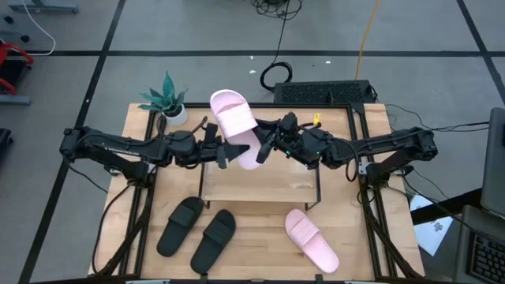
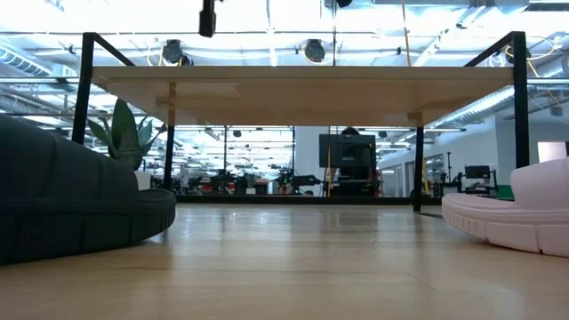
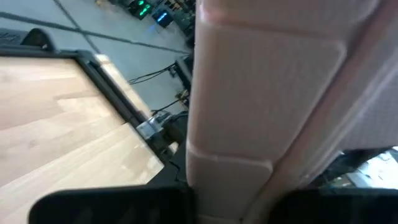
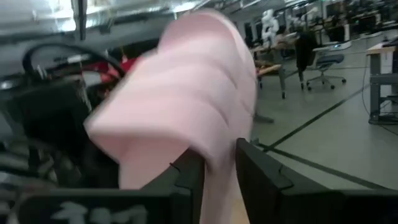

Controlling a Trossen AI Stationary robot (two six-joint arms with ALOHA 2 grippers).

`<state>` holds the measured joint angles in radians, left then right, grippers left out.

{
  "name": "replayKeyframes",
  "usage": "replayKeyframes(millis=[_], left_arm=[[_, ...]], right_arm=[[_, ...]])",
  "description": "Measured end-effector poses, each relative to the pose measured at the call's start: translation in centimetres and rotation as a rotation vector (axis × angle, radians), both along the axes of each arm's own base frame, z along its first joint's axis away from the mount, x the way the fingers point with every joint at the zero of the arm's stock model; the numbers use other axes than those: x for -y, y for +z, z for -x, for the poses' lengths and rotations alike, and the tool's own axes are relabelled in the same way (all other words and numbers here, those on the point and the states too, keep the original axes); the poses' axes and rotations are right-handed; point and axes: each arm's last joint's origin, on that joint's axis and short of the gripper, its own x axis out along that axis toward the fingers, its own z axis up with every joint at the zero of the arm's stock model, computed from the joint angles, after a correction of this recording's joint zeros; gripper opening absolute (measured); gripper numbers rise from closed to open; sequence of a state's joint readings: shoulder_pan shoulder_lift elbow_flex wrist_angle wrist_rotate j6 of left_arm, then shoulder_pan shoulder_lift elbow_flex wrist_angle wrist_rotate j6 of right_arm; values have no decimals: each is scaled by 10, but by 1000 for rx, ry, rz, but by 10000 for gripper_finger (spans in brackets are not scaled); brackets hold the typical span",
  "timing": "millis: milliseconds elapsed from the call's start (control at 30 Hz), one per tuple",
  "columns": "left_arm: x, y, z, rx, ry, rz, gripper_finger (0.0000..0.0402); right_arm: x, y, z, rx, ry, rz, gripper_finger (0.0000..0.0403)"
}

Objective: Pick and place slides into the shelf
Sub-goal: Put the right pink slipper on the shelf

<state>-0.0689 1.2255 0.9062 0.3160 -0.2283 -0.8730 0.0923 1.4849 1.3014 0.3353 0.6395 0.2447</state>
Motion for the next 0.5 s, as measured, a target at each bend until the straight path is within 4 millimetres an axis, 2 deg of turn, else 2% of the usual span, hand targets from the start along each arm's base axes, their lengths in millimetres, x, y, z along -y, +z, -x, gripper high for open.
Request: replayKeyframes(millis=[267,367,500], left_arm=[[7,7,21,-60,-7,1,50],[11,15,27,-19,-65,39,50],[18,13,28,-36,-151,120,50]], right_arm=[[3,8,19,-81,-9,13,116],[7,15,29,-102,-46,48,124],[11,25,40,-108,-80,91,124]])
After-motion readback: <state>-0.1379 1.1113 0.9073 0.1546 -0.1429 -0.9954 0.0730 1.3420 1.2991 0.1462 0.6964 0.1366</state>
